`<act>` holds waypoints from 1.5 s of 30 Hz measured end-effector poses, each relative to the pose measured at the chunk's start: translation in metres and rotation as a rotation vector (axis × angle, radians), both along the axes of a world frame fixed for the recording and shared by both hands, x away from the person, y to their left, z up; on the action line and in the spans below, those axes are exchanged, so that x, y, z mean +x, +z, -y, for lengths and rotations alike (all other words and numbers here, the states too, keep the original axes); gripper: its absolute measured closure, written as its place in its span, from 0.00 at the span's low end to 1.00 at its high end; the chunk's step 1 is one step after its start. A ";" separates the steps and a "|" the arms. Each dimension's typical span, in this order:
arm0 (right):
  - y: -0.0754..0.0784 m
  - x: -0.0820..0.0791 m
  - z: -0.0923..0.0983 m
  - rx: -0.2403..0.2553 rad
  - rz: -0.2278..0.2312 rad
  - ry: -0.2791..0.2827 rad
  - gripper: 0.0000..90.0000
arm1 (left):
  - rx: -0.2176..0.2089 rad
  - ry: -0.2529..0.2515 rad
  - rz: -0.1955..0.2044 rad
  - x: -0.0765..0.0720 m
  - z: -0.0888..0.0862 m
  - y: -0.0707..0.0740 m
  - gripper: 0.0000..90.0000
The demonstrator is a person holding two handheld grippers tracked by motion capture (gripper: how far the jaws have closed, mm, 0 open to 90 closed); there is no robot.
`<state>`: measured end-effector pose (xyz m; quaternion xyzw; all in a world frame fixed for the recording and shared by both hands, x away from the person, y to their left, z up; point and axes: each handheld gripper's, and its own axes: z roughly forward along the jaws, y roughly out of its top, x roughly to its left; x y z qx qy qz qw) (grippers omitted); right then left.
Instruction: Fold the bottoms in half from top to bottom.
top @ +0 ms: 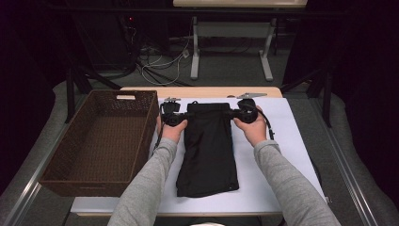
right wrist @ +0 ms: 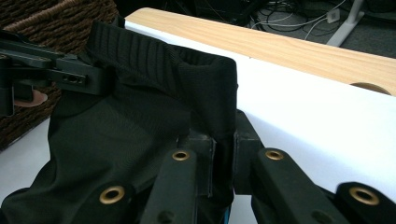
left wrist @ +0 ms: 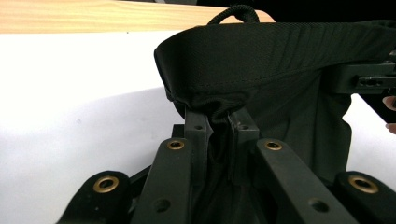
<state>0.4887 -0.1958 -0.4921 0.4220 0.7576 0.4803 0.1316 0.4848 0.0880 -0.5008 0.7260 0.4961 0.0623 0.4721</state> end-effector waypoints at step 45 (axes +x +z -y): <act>0.006 -0.025 0.001 0.021 0.099 0.025 0.92 | -0.042 -0.042 0.094 -0.026 -0.008 0.005 0.90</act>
